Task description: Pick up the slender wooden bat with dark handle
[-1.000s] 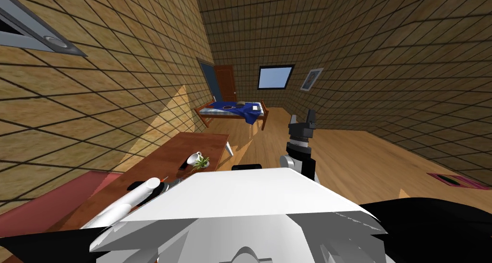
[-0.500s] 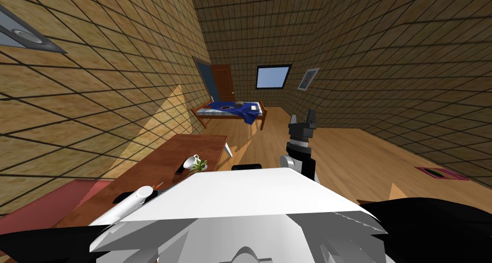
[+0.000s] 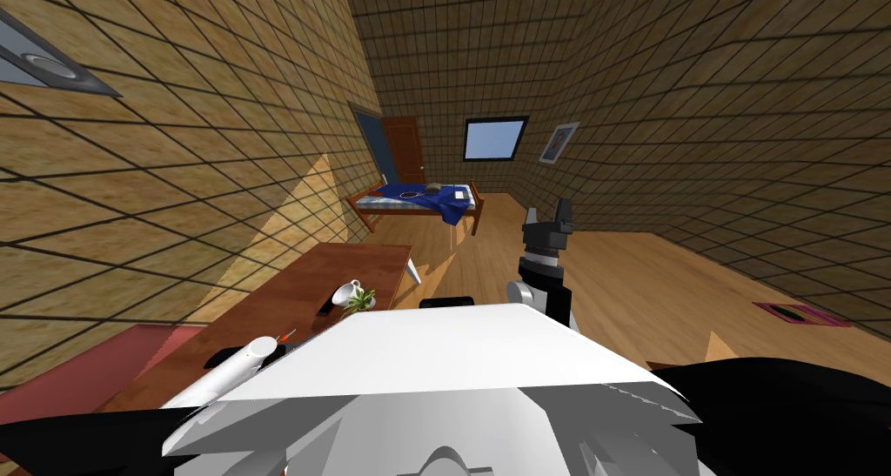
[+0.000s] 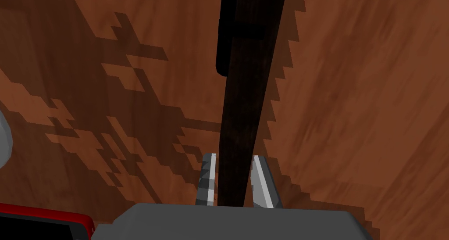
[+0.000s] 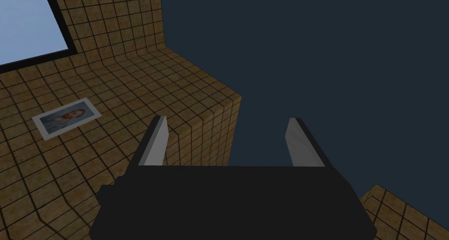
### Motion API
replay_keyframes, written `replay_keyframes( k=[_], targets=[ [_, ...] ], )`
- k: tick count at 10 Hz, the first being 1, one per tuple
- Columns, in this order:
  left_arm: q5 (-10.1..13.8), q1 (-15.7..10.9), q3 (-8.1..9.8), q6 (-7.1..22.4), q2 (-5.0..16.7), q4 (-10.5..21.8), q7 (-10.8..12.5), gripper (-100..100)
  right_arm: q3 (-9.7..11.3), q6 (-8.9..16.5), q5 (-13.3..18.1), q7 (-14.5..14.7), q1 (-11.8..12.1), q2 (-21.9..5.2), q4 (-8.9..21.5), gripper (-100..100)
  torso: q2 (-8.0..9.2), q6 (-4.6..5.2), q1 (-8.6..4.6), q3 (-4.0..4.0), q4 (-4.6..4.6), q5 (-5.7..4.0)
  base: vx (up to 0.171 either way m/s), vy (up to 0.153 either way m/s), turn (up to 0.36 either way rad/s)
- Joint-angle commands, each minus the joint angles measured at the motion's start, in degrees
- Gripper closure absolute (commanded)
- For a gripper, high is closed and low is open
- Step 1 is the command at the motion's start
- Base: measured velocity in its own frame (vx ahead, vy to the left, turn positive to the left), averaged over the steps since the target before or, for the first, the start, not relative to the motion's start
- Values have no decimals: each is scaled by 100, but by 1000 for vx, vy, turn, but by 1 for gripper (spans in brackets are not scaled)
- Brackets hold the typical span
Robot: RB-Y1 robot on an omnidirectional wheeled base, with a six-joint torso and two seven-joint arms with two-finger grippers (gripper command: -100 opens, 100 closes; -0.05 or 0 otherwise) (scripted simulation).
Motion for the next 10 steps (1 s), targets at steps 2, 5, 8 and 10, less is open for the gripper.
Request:
replay_keyframes(
  k=[2,5,8,10],
  targets=[
    [44,-415,-449,52,197,14,302,100,0,0,0,0,0,0,0,0,6,-1,-1,3,2,0,-48,-3,146],
    [113,-857,-973,124,446,-22,671,100,0,0,0,0,-1,0,0,0,21,-2,1,12,5,-1,-65,9,99],
    [159,-1152,-1388,172,612,-47,917,100,0,0,0,0,-1,0,0,0,20,-6,0,11,4,-3,-46,6,88],
    [205,-1447,-1751,220,778,-71,1163,100,0,0,0,0,0,0,0,0,14,-3,-5,8,2,-4,-39,2,86]
  ],
)
